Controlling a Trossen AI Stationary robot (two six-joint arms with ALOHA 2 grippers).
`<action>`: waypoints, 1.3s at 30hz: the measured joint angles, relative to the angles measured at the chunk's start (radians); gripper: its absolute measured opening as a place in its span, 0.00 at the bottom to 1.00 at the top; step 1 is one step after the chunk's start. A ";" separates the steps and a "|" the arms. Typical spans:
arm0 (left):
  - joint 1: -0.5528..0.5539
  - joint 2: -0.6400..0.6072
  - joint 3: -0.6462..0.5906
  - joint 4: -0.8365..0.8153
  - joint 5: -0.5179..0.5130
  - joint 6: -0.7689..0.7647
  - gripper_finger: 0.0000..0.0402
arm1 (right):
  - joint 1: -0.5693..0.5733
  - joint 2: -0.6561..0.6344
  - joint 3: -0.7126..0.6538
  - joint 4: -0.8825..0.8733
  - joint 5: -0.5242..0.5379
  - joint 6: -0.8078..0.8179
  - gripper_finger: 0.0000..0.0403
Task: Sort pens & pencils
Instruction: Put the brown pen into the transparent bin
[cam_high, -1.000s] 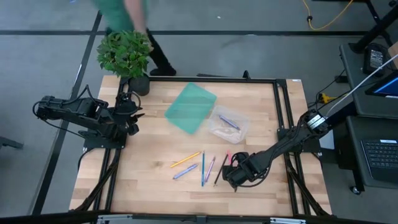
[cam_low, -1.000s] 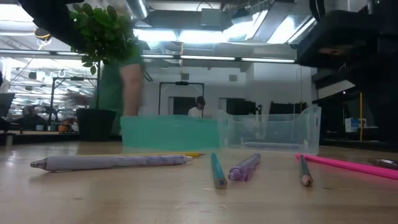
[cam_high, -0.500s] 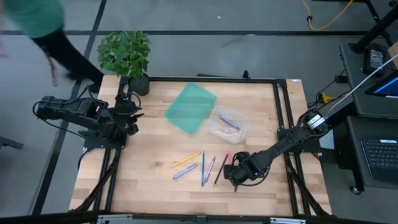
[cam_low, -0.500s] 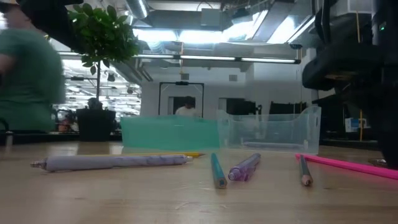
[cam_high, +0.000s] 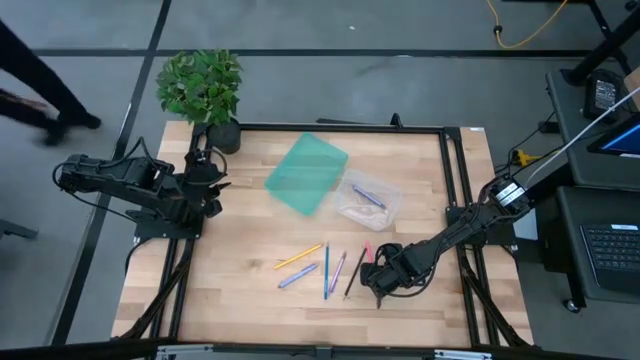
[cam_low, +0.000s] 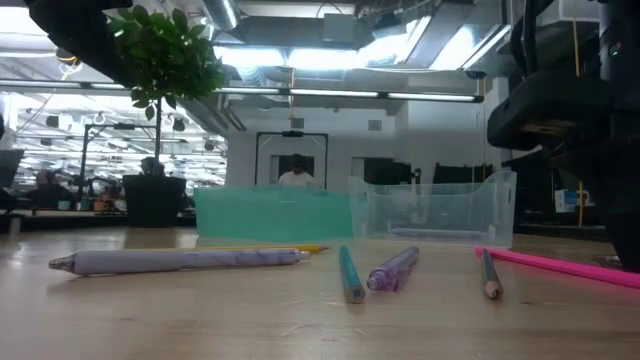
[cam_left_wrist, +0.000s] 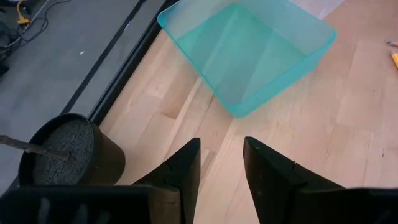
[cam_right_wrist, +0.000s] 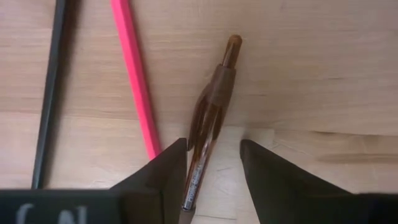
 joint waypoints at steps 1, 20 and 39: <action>0.000 0.000 0.000 0.000 0.000 0.000 0.29 | 0.000 0.000 0.000 -0.002 -0.004 0.003 0.39; 0.000 -0.001 -0.053 0.007 0.010 -0.010 0.29 | -0.009 0.032 0.005 -0.018 -0.068 0.017 0.32; 0.000 -0.003 -0.053 0.006 0.011 -0.010 0.29 | -0.008 0.032 0.007 -0.061 -0.092 -0.040 0.16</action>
